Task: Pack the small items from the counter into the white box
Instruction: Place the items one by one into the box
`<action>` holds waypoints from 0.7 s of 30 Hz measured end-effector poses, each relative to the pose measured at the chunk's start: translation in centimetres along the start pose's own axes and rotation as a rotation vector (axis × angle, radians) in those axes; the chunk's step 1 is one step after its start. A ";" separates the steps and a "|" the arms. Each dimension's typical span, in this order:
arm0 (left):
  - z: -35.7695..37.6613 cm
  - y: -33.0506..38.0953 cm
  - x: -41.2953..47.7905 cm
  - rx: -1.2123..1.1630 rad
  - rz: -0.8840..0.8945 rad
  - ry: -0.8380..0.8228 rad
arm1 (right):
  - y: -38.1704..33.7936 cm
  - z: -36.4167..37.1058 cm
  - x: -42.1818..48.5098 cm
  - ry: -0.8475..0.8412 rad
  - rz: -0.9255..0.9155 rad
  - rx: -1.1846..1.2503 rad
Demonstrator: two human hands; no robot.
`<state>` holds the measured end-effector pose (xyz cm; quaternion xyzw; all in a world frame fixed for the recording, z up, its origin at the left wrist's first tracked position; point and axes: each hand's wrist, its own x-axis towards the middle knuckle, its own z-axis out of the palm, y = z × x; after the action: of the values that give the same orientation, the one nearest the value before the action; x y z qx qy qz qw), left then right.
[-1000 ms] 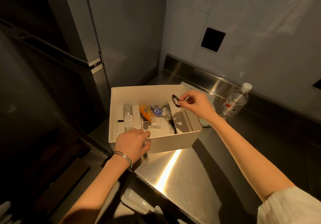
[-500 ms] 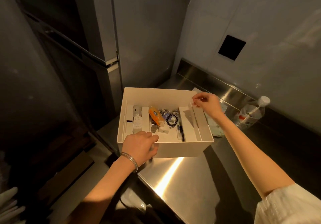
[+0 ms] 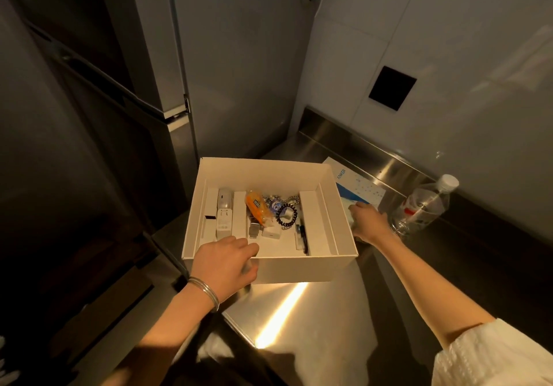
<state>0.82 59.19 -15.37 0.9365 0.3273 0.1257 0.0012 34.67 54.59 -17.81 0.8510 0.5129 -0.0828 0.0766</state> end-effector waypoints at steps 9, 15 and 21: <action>0.2 -0.1 -0.1 -0.015 0.019 -0.008 | 0.0 -7.7 -2.3 0.390 -0.010 0.154; 0.5 -0.1 -0.1 -0.016 0.018 -0.009 | -4.4 -14.5 -4.7 0.530 -0.214 0.327; 0.1 0.0 -0.1 -0.029 0.018 -0.024 | -13.0 -11.7 -2.7 0.268 -0.510 0.218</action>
<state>0.79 59.11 -15.46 0.9408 0.3169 0.1192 0.0178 22.61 60.77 -6.36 0.7015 0.7035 -0.0411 -0.1068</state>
